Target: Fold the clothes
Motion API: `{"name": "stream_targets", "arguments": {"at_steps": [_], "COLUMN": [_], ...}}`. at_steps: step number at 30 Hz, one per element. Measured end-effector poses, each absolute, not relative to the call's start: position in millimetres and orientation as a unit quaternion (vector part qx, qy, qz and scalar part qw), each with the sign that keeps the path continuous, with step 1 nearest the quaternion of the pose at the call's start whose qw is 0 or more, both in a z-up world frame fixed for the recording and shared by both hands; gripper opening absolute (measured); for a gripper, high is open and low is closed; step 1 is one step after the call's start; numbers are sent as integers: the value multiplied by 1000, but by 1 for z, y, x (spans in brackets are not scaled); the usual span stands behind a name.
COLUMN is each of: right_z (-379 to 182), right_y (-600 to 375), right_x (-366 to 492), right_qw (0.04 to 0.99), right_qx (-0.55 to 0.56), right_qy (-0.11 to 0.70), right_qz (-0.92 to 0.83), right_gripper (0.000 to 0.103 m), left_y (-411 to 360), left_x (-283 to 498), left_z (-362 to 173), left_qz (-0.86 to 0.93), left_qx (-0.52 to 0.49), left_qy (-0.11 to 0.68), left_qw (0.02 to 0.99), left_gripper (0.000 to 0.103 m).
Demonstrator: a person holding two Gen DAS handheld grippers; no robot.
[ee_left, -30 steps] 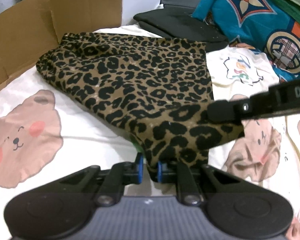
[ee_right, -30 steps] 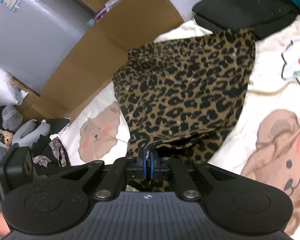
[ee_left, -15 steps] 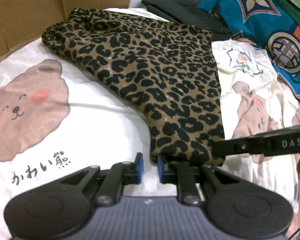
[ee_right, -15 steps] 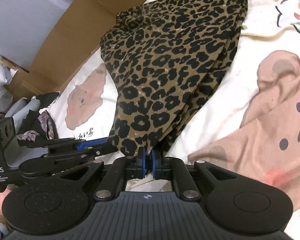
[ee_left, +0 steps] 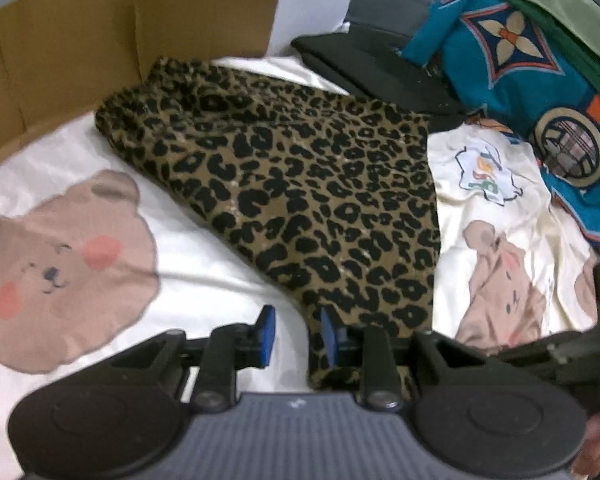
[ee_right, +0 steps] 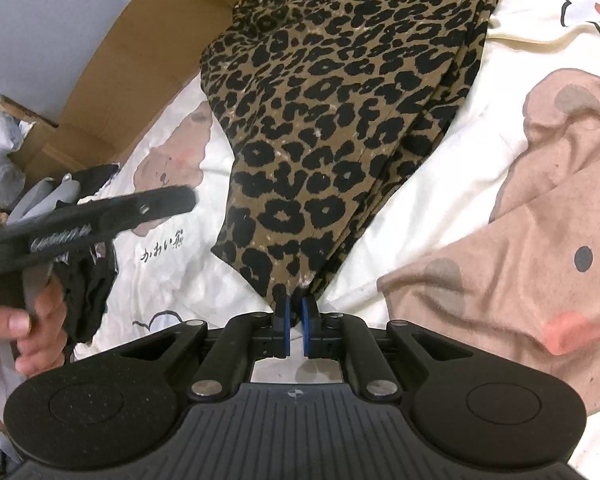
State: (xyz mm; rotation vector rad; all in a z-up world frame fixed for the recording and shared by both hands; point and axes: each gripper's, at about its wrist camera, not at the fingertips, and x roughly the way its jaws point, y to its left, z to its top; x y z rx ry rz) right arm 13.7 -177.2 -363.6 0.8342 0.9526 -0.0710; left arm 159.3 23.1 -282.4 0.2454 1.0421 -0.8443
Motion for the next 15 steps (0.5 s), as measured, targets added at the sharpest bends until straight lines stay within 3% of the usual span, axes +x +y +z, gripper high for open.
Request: {"name": "stream_targets", "arguments": {"at_steps": [12, 13, 15], "right_z": [-338, -337, -336], "right_y": [-221, -226, -237], "right_x": [6, 7, 9], "right_qw": [823, 823, 823], "right_qx": [403, 406, 411], "right_qy": [393, 387, 376], "right_qz": [-81, -89, -107], "right_gripper": [7, 8, 23], "left_y": [21, 21, 21], "left_x": [159, 158, 157], "left_z": [-325, -325, -324], "left_qz": [-384, -386, -390], "left_qx": [130, 132, 134], "left_qy": [529, 529, 529], "left_qw": [746, 745, 742], "left_gripper": [27, 27, 26]}}
